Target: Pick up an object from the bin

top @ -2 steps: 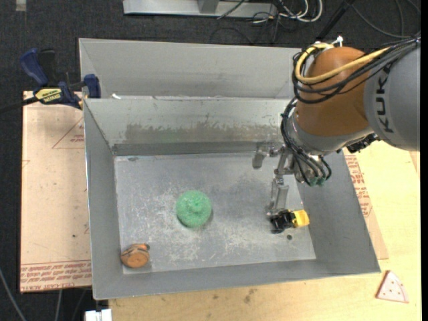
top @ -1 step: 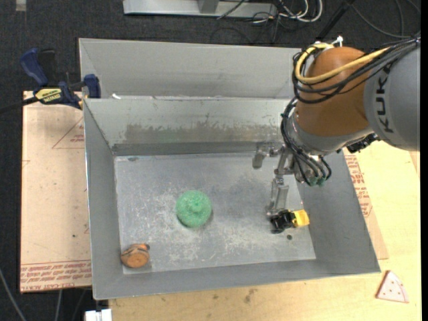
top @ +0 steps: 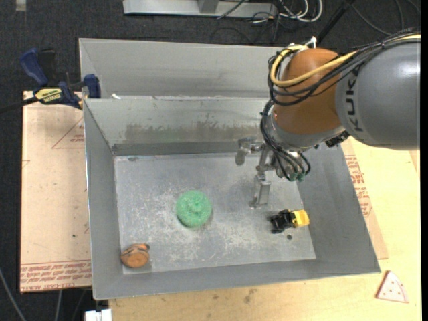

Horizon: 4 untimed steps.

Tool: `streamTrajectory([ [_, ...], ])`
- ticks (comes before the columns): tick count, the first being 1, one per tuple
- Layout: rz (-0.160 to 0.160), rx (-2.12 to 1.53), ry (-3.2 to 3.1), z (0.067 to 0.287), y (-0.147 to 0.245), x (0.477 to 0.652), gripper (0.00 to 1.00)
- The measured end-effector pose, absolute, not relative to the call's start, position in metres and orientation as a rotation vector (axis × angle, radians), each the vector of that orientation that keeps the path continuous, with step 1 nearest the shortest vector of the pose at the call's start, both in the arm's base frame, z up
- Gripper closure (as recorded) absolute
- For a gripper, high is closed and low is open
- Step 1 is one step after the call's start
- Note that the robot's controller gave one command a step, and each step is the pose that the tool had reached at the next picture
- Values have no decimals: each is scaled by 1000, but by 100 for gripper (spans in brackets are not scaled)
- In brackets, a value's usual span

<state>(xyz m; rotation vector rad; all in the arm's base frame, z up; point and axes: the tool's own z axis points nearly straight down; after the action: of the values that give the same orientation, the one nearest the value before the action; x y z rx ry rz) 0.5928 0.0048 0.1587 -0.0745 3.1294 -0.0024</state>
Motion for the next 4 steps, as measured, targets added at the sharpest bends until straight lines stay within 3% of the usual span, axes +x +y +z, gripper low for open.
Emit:
streamTrajectory([
  [1,2,-322,3120,70,13,633,100],
  [2,2,-321,3121,70,13,632,0],
  [3,2,-321,3121,70,13,632,0],
  [4,-1,-419,3110,70,54,630,0],
])
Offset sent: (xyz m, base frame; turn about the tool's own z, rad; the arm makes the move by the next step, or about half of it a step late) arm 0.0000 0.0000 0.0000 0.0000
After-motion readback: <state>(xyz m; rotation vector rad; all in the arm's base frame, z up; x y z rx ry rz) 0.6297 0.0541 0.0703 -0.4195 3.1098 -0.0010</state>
